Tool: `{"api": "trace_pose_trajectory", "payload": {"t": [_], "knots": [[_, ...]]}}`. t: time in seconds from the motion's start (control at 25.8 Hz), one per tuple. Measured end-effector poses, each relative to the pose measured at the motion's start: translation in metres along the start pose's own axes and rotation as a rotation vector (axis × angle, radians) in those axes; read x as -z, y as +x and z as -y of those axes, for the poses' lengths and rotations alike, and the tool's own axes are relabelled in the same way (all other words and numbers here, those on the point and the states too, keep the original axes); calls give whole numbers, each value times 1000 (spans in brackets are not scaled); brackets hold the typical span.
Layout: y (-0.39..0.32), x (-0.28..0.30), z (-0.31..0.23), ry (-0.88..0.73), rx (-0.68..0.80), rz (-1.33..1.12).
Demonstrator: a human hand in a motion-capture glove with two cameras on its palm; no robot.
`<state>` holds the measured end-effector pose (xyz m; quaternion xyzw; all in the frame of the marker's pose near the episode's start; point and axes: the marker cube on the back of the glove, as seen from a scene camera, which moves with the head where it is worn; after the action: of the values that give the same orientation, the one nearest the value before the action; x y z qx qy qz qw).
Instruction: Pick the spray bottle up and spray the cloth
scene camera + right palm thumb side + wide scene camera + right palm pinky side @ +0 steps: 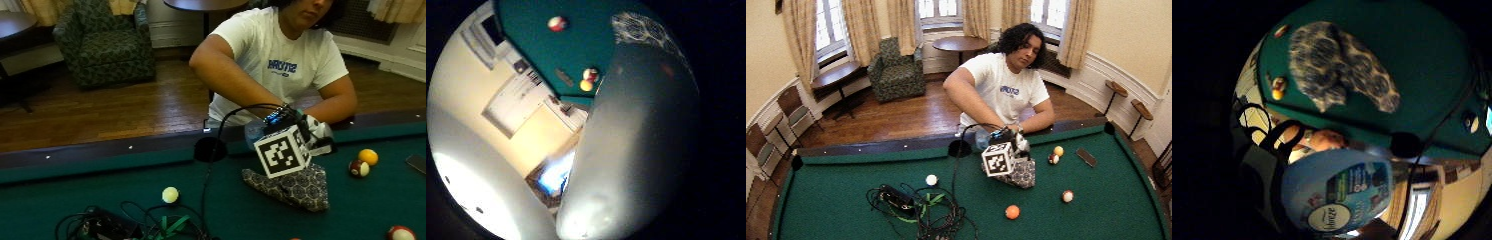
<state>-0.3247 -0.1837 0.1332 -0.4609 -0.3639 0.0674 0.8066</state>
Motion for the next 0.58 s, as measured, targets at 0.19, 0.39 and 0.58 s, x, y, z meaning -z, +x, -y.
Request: {"api": "trace_pose_trajectory", "payload": {"t": [0.19,0.39,0.58], "knots": [[-60,20,-4,151,282,125],[-104,28,-3,383,598,228],[-125,18,25,537,784,244]]}}
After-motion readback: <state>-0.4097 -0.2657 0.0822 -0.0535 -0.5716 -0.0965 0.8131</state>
